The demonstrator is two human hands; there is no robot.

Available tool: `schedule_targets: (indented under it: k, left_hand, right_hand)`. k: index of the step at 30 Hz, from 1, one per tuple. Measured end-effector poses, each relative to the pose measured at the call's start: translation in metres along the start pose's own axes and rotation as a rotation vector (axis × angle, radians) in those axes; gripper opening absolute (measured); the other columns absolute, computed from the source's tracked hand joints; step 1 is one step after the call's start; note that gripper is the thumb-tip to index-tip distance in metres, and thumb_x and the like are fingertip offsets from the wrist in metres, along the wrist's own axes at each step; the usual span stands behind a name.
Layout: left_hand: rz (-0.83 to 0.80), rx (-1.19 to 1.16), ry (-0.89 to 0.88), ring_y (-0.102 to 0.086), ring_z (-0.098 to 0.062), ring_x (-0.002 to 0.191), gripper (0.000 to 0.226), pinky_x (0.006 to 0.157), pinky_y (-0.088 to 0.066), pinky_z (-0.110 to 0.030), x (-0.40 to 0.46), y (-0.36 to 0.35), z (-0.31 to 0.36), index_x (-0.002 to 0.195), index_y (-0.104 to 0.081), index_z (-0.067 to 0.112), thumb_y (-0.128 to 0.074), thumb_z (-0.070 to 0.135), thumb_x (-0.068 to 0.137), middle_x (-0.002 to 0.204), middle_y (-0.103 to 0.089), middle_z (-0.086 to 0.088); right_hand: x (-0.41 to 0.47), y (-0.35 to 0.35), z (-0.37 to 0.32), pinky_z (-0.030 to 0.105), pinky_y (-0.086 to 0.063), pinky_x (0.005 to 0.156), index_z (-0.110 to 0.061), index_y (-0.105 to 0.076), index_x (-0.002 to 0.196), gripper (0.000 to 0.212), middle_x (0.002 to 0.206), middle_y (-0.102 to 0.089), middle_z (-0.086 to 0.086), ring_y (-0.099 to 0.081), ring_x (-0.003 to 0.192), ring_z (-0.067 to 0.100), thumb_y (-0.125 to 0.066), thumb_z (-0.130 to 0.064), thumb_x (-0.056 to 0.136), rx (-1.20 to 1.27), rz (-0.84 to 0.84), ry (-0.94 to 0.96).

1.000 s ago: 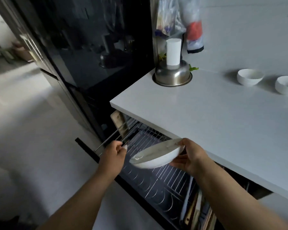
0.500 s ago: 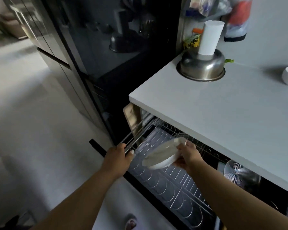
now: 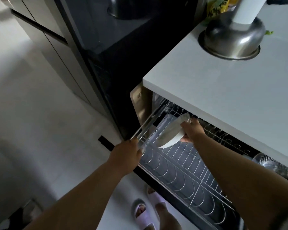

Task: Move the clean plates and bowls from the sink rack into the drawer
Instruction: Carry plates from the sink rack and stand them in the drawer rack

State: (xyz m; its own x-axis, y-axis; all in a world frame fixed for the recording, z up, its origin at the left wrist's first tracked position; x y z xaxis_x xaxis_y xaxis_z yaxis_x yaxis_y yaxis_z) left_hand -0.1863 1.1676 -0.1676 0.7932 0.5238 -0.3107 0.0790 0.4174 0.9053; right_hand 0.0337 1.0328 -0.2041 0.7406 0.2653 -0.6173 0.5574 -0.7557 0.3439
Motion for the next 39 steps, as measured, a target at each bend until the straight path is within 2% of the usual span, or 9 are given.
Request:
schedule_targets:
  k: [6, 10, 16, 21, 25, 27, 32, 36, 39]
  left_hand:
    - [0.064, 0.185, 0.025, -0.066, -0.022, 0.096, 0.044, 0.075, -0.048, -0.032, 0.021, 0.0, -0.012, 0.133, -0.042, 0.015, -0.031, 0.044, 0.101, 0.115, -0.064, -0.005]
    - [0.05, 0.172, 0.074, -0.067, -0.022, 0.097, 0.045, 0.078, -0.048, -0.032, 0.028, -0.005, -0.016, 0.133, -0.042, 0.018, -0.029, 0.046, 0.101, 0.115, -0.066, -0.004]
    - [0.032, 0.143, 0.069, -0.067, -0.02, 0.096, 0.045, 0.078, -0.05, -0.031, 0.032, -0.007, -0.019, 0.131, -0.041, 0.019, -0.029, 0.049, 0.099, 0.115, -0.065, -0.001]
    - [-0.006, 0.165, 0.091, -0.066, -0.02, 0.094, 0.048, 0.075, -0.049, -0.031, 0.035, -0.011, -0.019, 0.133, -0.038, 0.017, -0.029, 0.049, 0.099, 0.113, -0.065, -0.002]
    - [-0.004, 0.163, 0.091, -0.066, -0.02, 0.092, 0.049, 0.075, -0.05, -0.031, 0.035, -0.013, -0.02, 0.134, -0.038, 0.016, -0.029, 0.05, 0.099, 0.113, -0.066, -0.002]
    - [-0.007, 0.17, 0.091, -0.067, -0.02, 0.092, 0.05, 0.077, -0.052, -0.033, 0.034, -0.013, -0.021, 0.133, -0.038, 0.016, -0.029, 0.051, 0.099, 0.112, -0.066, -0.003]
    - [-0.012, 0.211, 0.081, -0.067, -0.021, 0.093, 0.049, 0.079, -0.052, -0.033, 0.032, -0.014, -0.02, 0.129, -0.039, 0.013, -0.031, 0.052, 0.098, 0.108, -0.066, -0.005]
    - [-0.007, 0.224, 0.069, -0.066, -0.021, 0.094, 0.05, 0.078, -0.049, -0.031, 0.03, -0.015, -0.019, 0.129, -0.037, 0.013, -0.03, 0.052, 0.099, 0.109, -0.066, -0.004]
    - [0.016, 0.225, 0.047, -0.066, -0.019, 0.092, 0.05, 0.078, -0.05, -0.032, 0.029, -0.015, -0.02, 0.13, -0.037, 0.014, -0.029, 0.052, 0.098, 0.109, -0.065, -0.003]
  right_hand:
    - [0.042, -0.024, -0.01, 0.037, -0.059, 0.061, -0.036, -0.028, 0.144, 0.06, 0.112, -0.059, 0.013, -0.065, 0.073, 0.026, -0.053, -0.021, 0.091, -0.093, -0.008, 0.012]
    - [0.063, -0.036, -0.01, 0.045, -0.059, 0.075, -0.024, -0.042, 0.134, 0.047, 0.117, -0.062, 0.015, -0.067, 0.093, 0.033, -0.053, -0.019, 0.089, -0.061, -0.001, -0.028]
    - [0.081, -0.051, -0.024, 0.044, -0.059, 0.08, -0.018, -0.047, 0.13, 0.043, 0.113, -0.064, 0.013, -0.069, 0.088, 0.031, -0.051, -0.033, 0.089, -0.173, -0.01, 0.015]
    - [0.091, -0.065, -0.029, 0.044, -0.056, 0.086, -0.025, -0.044, 0.124, 0.036, 0.104, -0.066, 0.009, -0.072, 0.079, 0.03, -0.051, -0.04, 0.091, -0.203, -0.039, 0.027]
    - [0.103, -0.071, -0.031, 0.043, -0.054, 0.09, -0.019, -0.043, 0.131, 0.051, 0.077, -0.066, 0.009, -0.071, 0.082, 0.03, -0.052, -0.047, 0.089, -0.226, -0.015, -0.012]
    - [0.106, -0.075, -0.033, 0.043, -0.054, 0.091, -0.019, -0.04, 0.134, 0.053, 0.073, -0.063, 0.008, -0.071, 0.082, 0.03, -0.051, -0.048, 0.09, -0.256, -0.017, -0.015]
    - [0.112, -0.082, -0.038, 0.043, -0.056, 0.086, -0.016, -0.032, 0.141, 0.066, 0.098, -0.062, 0.012, -0.071, 0.084, 0.031, -0.052, -0.052, 0.09, -0.309, 0.009, -0.019]
    - [0.114, -0.086, -0.041, 0.044, -0.056, 0.087, -0.01, -0.037, 0.137, 0.064, 0.104, -0.057, 0.008, -0.07, 0.088, 0.032, -0.053, -0.051, 0.091, -0.318, 0.019, -0.028]
    - [0.114, -0.087, -0.038, 0.046, -0.056, 0.086, -0.016, -0.028, 0.143, 0.076, 0.109, -0.064, 0.017, -0.068, 0.087, 0.032, -0.055, -0.057, 0.085, -0.308, 0.04, -0.003]
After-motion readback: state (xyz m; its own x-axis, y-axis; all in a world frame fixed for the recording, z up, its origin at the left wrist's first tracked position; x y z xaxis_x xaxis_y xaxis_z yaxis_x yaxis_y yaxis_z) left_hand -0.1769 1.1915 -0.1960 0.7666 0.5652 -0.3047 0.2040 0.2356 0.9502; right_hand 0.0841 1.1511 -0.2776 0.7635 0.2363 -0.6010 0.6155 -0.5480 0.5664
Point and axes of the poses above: each hand's wrist, its own x-axis towards the middle knuckle, its own y-axis out of the back of the hand, z = x × y, the point moved 7 cm from there along x, towards the middle knuckle
